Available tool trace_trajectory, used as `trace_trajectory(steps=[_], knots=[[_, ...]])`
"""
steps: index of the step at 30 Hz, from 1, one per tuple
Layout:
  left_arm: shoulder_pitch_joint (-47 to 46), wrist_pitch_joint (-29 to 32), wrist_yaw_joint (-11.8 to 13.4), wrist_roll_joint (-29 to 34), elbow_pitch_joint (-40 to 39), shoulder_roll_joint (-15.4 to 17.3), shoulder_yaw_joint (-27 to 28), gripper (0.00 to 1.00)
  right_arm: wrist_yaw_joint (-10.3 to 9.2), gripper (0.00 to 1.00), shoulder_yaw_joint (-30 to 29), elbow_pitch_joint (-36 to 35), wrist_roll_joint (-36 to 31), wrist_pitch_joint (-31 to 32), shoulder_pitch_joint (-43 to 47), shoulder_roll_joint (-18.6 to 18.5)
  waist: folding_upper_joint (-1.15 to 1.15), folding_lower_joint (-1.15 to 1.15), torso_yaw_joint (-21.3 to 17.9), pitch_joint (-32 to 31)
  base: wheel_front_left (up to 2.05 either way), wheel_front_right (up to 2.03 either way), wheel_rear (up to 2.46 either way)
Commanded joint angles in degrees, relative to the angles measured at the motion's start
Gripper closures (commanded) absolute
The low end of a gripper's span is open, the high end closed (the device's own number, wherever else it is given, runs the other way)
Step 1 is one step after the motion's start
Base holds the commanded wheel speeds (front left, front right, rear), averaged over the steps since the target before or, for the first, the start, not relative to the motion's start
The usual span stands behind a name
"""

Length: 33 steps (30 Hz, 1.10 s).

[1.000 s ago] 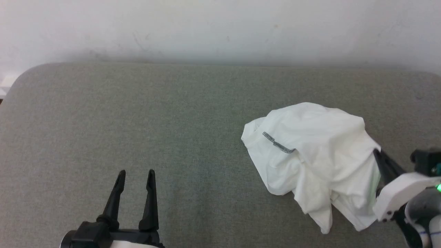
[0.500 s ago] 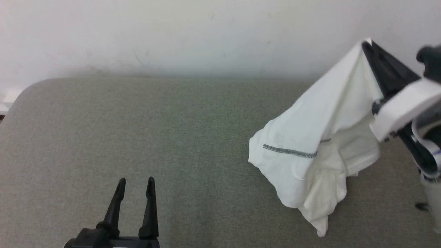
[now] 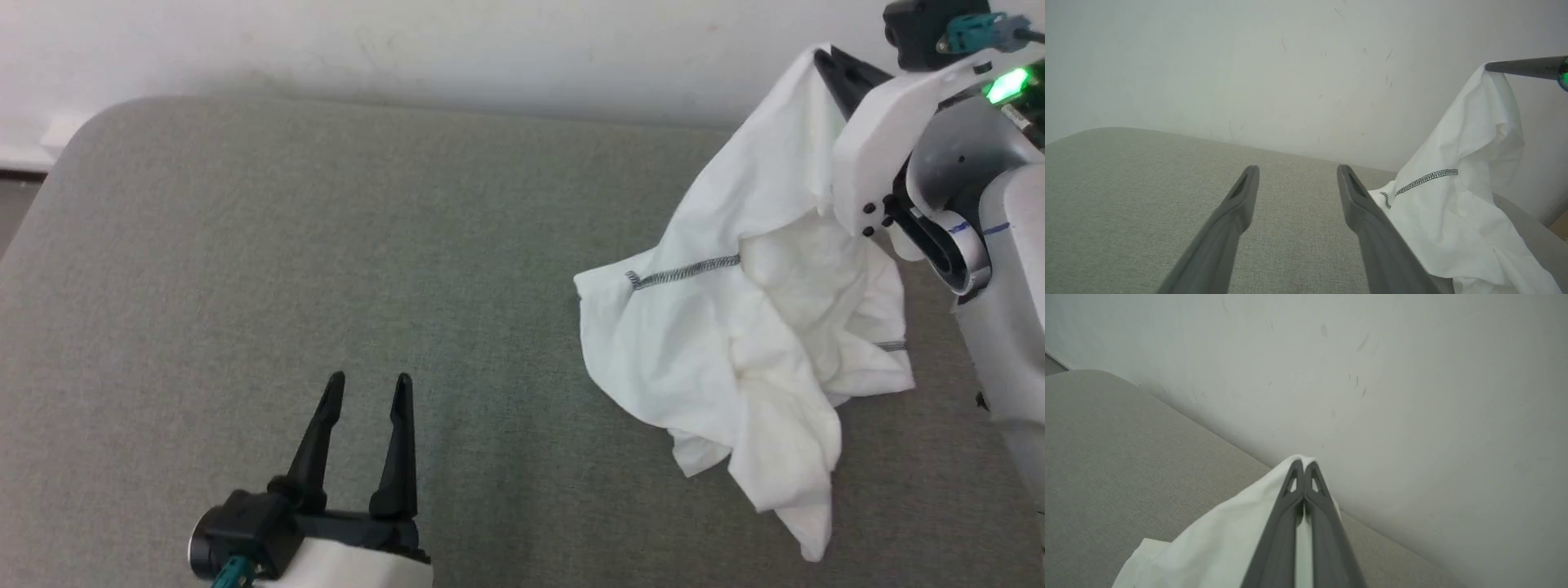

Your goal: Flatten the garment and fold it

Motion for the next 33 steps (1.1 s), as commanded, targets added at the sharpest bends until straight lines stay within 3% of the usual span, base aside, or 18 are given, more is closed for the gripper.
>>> trace_trajectory(steps=[1, 12, 13, 15, 20, 26, 33], knots=[[-1.9, -0.3, -0.4, -0.5, 0.3, -0.1, -0.6, 0.00, -0.05, 1.00, 0.1, 3.4, -1.4, -0.7, -1.1, 0.1, 0.00, -0.01, 4.0, 4.5, 0.00, 0.00, 0.00], [-7.8, -0.3, -0.7, -2.1, 2.2, -0.1, -4.8, 0.00, -0.05, 1.00, -0.2, 17.9, -6.5, -2.6, -3.1, -2.3, 0.00, -0.01, 8.6, 11.4, 0.00, 0.00, 0.00], [-8.2, -0.3, -0.6, -2.3, 2.4, -0.1, -5.1, 0.00, -0.05, 0.75, -0.3, 18.8, -6.9, -2.9, -3.3, -2.3, 0.00, -0.01, 8.7, 11.8, 0.00, 0.00, 0.00], [-8.9, -0.3, -0.4, -2.5, 2.7, -0.1, -5.7, 0.00, -0.05, 0.00, -0.4, 20.2, -7.4, -3.8, -3.7, -2.2, 0.00, -0.01, 8.6, 12.1, 0.00, 0.00, 0.00], [-9.1, -0.3, 0.0, -2.1, 3.8, -0.1, -5.8, 0.00, -0.05, 0.00, 2.7, 20.8, -4.7, -7.3, -5.2, -1.2, 0.00, -0.01, 7.1, 10.2, 0.00, 0.00, 0.00], [-6.7, -0.3, 0.3, -0.9, 4.3, -0.1, -4.0, 0.00, -0.05, 0.00, 4.5, 16.0, 2.5, -9.4, -4.6, -1.7, 0.00, -0.01, 4.2, 3.9, 0.00, 0.00, 0.00], [-2.1, -0.3, 0.3, 0.9, 3.3, -0.1, -1.5, 0.00, -0.05, 0.00, -3.1, 7.0, 6.2, -4.8, 5.4, -4.8, 0.00, -0.01, 1.5, -1.3, 0.00, 0.00, 0.00]])
